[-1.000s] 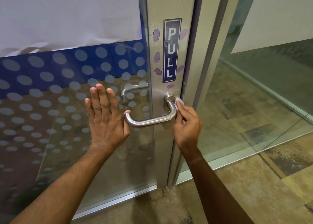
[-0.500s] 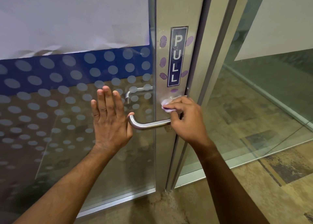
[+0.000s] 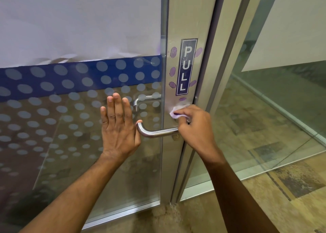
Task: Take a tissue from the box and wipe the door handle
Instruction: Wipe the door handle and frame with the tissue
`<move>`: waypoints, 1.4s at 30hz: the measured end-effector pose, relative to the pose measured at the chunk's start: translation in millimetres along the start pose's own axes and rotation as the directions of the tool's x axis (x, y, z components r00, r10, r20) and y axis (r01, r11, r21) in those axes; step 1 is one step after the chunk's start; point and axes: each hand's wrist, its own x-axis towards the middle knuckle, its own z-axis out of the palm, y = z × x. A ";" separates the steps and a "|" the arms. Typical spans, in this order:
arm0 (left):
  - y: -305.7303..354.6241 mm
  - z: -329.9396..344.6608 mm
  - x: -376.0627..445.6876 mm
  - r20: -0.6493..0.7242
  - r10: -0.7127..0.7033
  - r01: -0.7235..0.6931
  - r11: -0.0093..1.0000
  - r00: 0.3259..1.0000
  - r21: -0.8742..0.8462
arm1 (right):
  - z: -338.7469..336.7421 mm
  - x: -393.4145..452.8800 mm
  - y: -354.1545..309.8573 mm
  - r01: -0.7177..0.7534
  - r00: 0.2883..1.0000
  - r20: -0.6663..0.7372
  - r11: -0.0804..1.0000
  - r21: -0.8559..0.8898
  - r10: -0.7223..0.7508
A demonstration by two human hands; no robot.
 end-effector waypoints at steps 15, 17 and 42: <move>1.3 -27.2 19.2 -0.144 -0.035 0.023 0.996 0.989 -0.086 | 12.4 -7.2 0.7 -0.047 0.828 -0.542 0.981 0.188 0.144; -0.8 -27.5 25.7 -0.157 -0.026 0.012 0.996 0.987 -0.087 | 19.5 -5.4 -1.3 -0.037 0.866 -0.486 0.985 0.171 0.117; -6.7 -22.0 42.1 -0.155 -0.019 0.028 0.998 0.988 0.055 | 16.5 5.1 -0.3 0.075 0.906 -0.421 0.995 0.061 -0.042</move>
